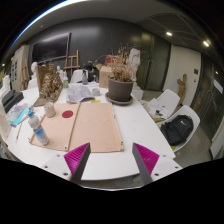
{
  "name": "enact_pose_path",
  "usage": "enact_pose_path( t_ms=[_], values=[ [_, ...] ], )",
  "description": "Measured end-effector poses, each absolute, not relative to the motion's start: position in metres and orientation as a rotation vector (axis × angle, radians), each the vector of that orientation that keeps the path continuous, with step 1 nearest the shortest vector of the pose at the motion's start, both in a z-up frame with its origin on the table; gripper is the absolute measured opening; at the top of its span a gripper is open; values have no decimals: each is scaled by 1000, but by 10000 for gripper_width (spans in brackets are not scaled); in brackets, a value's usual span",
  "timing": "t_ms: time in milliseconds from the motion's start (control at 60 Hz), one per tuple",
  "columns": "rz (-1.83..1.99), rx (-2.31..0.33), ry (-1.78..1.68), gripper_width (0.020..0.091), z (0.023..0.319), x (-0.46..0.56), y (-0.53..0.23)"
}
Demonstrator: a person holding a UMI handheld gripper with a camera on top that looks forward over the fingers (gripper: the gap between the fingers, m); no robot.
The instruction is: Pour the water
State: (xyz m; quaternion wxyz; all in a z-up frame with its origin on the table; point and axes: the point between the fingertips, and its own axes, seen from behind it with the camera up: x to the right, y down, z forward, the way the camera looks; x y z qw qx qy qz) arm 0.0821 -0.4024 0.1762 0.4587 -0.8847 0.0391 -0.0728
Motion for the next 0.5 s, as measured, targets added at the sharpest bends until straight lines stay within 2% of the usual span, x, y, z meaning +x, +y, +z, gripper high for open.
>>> enact_pose_path(
  t_ms=[17, 150, 500],
  values=[
    [-180, -2183, 100, 861, 187, 68, -403],
    [-153, -2194, 75, 864, 190, 22, -398],
    [14, -2160, -91, 860, 139, -167, -365]
  ],
)
